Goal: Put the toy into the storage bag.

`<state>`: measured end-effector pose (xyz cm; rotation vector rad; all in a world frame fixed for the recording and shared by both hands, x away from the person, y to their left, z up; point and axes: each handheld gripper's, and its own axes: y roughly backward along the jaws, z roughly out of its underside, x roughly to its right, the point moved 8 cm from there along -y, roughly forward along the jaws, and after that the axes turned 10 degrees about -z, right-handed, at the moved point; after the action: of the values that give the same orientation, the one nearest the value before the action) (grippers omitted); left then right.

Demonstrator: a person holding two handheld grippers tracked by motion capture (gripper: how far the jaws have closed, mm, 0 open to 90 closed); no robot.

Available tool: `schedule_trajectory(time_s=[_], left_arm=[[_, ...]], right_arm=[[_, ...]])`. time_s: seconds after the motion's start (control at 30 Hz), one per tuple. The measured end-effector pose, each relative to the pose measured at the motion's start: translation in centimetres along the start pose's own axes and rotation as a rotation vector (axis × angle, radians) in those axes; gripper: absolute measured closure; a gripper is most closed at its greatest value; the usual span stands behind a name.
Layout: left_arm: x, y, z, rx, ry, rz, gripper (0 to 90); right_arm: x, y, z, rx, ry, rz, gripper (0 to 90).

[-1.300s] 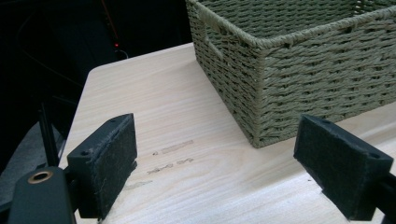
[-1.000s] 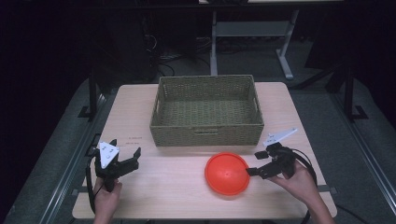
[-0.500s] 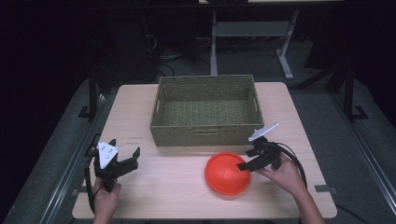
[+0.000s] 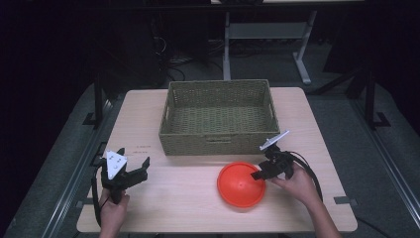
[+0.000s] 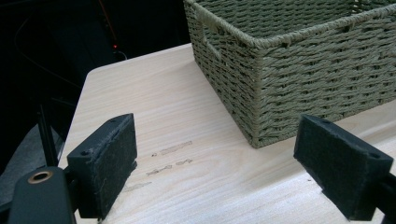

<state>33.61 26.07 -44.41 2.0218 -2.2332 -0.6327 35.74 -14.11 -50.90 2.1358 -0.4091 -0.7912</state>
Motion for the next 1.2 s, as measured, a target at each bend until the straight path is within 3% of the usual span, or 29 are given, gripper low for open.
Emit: schedule_trajectory(time_s=[0.47, 1.2], left_arm=[[-0.12, 0.05, -0.05, 0.005, 0.000, -0.007, 12.8], [-0.17, 0.09, -0.08, 0.006, 0.000, -0.009, 12.7]], right_arm=[[0.35, -0.57, -0.01, -0.015, -0.020, -0.014, 45.4], [0.41, -0.90, 0.11, -0.017, -0.035, -0.048, 63.4]])
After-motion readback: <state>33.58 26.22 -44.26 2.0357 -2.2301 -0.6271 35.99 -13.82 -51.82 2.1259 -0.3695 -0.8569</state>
